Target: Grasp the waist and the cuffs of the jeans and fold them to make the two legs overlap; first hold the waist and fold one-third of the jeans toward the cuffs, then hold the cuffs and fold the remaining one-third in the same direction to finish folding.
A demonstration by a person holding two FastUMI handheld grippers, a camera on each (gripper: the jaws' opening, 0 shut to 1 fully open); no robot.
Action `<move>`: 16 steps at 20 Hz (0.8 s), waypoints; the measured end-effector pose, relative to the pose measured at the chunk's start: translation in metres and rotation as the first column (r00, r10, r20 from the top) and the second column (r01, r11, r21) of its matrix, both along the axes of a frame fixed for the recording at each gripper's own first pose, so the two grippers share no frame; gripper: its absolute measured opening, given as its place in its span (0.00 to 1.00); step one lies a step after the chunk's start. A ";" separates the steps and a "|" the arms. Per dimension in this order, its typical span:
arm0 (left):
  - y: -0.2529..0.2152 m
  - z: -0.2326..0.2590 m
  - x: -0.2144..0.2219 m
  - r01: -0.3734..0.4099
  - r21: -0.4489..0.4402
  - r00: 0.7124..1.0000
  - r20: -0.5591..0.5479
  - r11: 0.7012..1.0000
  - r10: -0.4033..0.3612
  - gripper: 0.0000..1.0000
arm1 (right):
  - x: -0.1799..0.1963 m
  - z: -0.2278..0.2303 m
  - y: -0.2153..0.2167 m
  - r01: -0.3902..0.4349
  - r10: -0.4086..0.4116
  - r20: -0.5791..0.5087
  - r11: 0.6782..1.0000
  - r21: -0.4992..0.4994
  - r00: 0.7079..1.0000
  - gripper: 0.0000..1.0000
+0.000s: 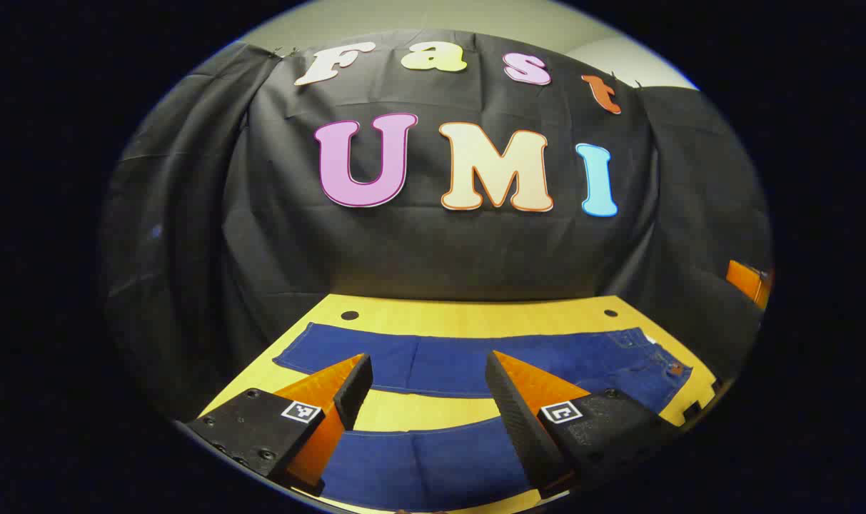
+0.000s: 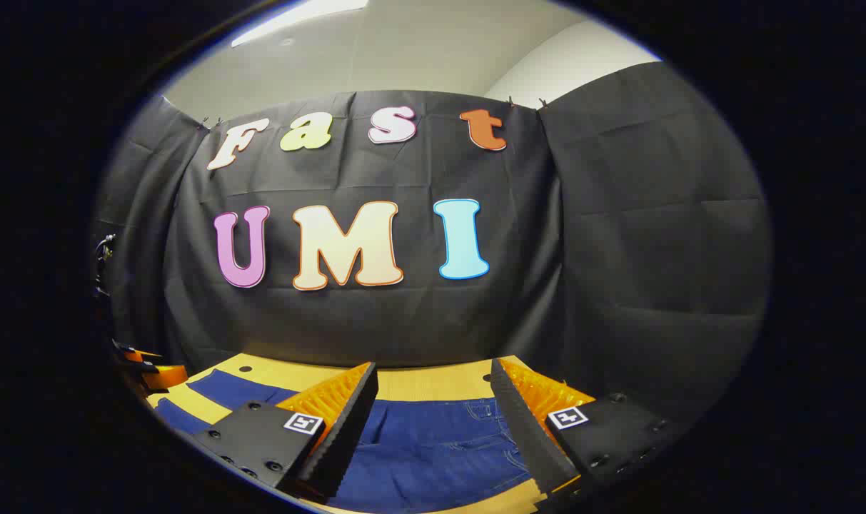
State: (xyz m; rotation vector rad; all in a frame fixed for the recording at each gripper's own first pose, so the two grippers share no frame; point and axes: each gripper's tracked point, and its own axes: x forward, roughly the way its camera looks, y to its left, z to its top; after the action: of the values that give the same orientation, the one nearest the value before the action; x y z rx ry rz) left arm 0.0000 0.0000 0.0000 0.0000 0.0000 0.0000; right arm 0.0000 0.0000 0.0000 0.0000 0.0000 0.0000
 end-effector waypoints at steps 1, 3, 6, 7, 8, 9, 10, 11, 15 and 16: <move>0.010 -0.004 -0.001 -0.013 0.016 1.000 -0.013 1.000 0.013 0.96 | 0.000 0.000 0.002 -0.004 0.004 0.003 1.000 -0.002 1.000 0.95; 0.027 -0.010 -0.002 -0.030 0.023 0.999 -0.035 0.999 0.030 0.96 | 0.000 -0.004 0.007 -0.013 0.013 0.000 1.000 -0.003 1.000 0.95; 0.052 -0.022 -0.006 -0.060 -0.013 0.996 -0.074 0.998 0.059 0.96 | 0.001 -0.007 0.013 -0.026 0.026 -0.003 1.000 0.008 1.000 0.98; 0.062 -0.026 -0.009 -0.085 -0.022 0.992 -0.091 0.996 0.082 0.95 | 0.003 -0.009 0.015 -0.030 0.030 -0.002 0.999 0.009 1.000 0.95; 0.073 -0.032 -0.012 -0.109 -0.027 0.989 -0.104 0.994 0.105 0.96 | 0.004 -0.010 0.017 -0.032 0.032 -0.001 0.999 0.007 0.999 0.95; 0.083 -0.036 -0.016 -0.125 -0.024 0.986 -0.114 0.992 0.121 0.96 | 0.005 -0.012 0.018 -0.032 0.032 -0.004 0.999 0.002 0.999 0.98; 0.094 -0.042 -0.020 -0.138 -0.010 0.983 -0.125 0.990 0.136 0.96 | 0.006 -0.015 0.019 -0.031 0.031 -0.009 1.000 -0.001 0.999 0.95; 0.105 -0.048 -0.023 -0.148 0.013 0.979 -0.140 0.989 0.149 0.96 | 0.007 -0.019 0.020 -0.033 0.033 -0.018 0.999 -0.002 0.999 0.98; 0.140 -0.078 -0.042 -0.113 0.147 0.963 -0.227 0.983 0.145 0.98 | 0.007 -0.031 0.027 -0.034 0.034 -0.053 0.999 0.008 0.998 0.98; 0.142 -0.085 -0.046 -0.079 0.174 0.960 -0.251 0.982 0.122 0.98 | 0.006 -0.034 0.029 -0.033 0.034 -0.061 0.999 0.012 0.998 0.98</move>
State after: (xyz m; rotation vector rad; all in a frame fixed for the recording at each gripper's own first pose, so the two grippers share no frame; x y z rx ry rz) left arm -0.0459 0.1420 -0.0848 0.1632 0.2637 0.1025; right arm 0.0058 0.0287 -0.0340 0.0108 0.0612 0.0335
